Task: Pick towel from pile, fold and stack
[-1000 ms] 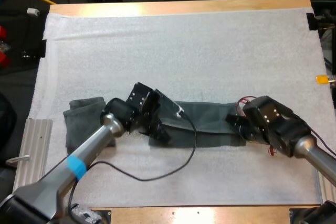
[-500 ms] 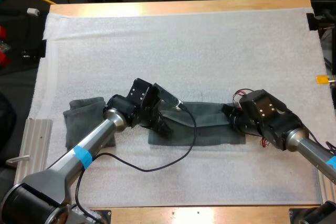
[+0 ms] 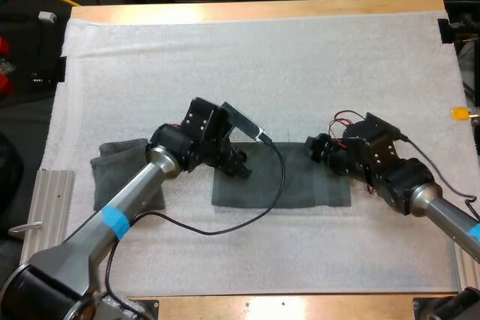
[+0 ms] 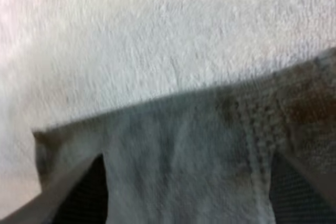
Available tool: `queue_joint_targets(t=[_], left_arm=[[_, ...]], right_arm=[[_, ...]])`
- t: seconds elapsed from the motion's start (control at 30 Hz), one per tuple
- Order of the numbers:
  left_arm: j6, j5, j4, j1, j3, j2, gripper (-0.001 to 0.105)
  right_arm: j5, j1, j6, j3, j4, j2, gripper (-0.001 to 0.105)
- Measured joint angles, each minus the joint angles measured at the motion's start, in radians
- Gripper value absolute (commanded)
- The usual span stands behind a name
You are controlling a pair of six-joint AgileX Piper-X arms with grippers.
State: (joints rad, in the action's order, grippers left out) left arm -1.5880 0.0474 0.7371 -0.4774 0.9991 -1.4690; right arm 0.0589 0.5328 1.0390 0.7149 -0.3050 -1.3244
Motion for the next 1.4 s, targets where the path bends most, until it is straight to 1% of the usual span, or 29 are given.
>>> queue_joint_targets(t=[0.07, 0.17, 0.3, 0.4, 0.47, 0.6, 0.67, 0.8, 0.9, 1.0, 1.1, 1.2, 1.3, 1.4], left_arm=[[-0.013, -0.005, 0.026, 0.0, 0.01, 0.034, 0.066], [-0.067, -0.006, 0.076, 0.0, 0.011, 0.099, 0.066], [-0.15, -0.002, 0.176, 0.0, 0.013, 0.192, 0.066], [-0.201, 0.042, 0.232, 0.0, 0.013, 0.261, 0.066], [-0.237, 0.089, 0.257, 0.0, 0.013, 0.303, 0.066], [-0.316, 0.185, 0.285, 0.0, 0.013, 0.394, 0.066], [-0.339, 0.206, 0.309, 0.0, 0.013, 0.441, 0.066], [-0.353, 0.212, 0.384, 0.0, 0.013, 0.534, 0.066], [-0.386, 0.212, 0.42, 0.0, 0.013, 0.594, 0.066], [-0.436, 0.214, 0.427, 0.0, 0.013, 0.641, 0.066], [-0.467, 0.244, 0.427, 0.0, 0.013, 0.666, 0.066], [-0.487, 0.28, 0.427, 0.0, 0.013, 0.67, 0.066], [-0.497, 0.291, 0.427, 0.0, 0.013, 0.67, 0.066], [-0.528, 0.312, 0.4, 0.0, 0.013, 0.67, 0.066]], right_arm=[[0.0, 0.0, 0.051, 0.0, -0.039, 0.029, 0.063], [0.001, 0.0, 0.109, 0.0, -0.102, 0.088, 0.064], [0.001, 0.0, 0.185, 0.0, -0.21, 0.173, 0.069], [0.001, 0.0, 0.247, 0.0, -0.309, 0.241, 0.069], [0.001, 0.0, 0.29, 0.0, -0.372, 0.289, 0.069], [0.001, 0.0, 0.332, 0.0, -0.498, 0.387, 0.069], [0.001, 0.0, 0.338, 0.0, -0.555, 0.433, 0.069], [0.001, 0.0, 0.337, 0.0, -0.658, 0.521, 0.069], [-0.014, 0.0, 0.337, 0.0, -0.687, 0.565, 0.069], [-0.064, 0.0, 0.344, 0.0, -0.693, 0.576, 0.069], [-0.103, 0.0, 0.367, 0.0, -0.693, 0.569, 0.069], [-0.129, 0.0, 0.391, 0.0, -0.673, 0.547, 0.069], [-0.14, -0.002, 0.406, 0.0, -0.638, 0.504, 0.069], [-0.142, -0.031, 0.412, 0.0, -0.604, 0.451, 0.069]])
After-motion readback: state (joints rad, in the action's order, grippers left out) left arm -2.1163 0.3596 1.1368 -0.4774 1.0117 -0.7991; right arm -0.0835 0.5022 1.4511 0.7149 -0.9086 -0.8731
